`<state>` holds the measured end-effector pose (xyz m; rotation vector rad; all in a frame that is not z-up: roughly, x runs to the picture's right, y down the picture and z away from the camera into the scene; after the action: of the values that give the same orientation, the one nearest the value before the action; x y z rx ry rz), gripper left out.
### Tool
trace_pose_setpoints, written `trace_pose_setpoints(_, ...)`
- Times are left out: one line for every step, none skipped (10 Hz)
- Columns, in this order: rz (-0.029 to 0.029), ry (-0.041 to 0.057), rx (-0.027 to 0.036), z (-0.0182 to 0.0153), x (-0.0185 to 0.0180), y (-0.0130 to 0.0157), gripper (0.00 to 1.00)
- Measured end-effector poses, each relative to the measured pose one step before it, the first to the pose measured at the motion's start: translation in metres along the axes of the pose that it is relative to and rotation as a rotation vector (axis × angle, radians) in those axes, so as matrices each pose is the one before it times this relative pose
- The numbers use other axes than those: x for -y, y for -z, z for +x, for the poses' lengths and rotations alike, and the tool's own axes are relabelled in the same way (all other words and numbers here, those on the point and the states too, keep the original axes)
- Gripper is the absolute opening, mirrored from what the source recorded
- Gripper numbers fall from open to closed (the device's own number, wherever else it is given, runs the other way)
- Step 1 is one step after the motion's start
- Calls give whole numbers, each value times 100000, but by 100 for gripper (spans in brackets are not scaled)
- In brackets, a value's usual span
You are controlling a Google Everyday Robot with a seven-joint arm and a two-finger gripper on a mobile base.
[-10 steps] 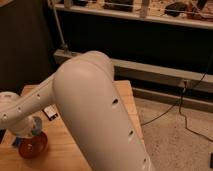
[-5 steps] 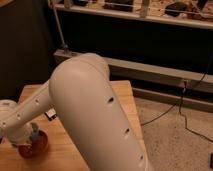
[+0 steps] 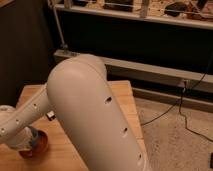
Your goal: Place the ceramic cup in the ceramic bowl
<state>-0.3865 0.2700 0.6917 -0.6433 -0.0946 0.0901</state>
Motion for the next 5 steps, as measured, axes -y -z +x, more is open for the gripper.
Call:
trace_pose_setpoints(-1432, 1294, -416, -70, -522, -172, 2)
trace_pose_setpoints(-1368, 1305, -882, 59, -420, -204, 9)
trace_pose_setpoints(-1223, 1007, -742, -6, -289, -283, 21)
trace_pose_setpoints(-449, 22, -508, 20, 43, -259, 29)
trace_pose_setpoints(-280, -691, -655, 27, 279, -433, 41)
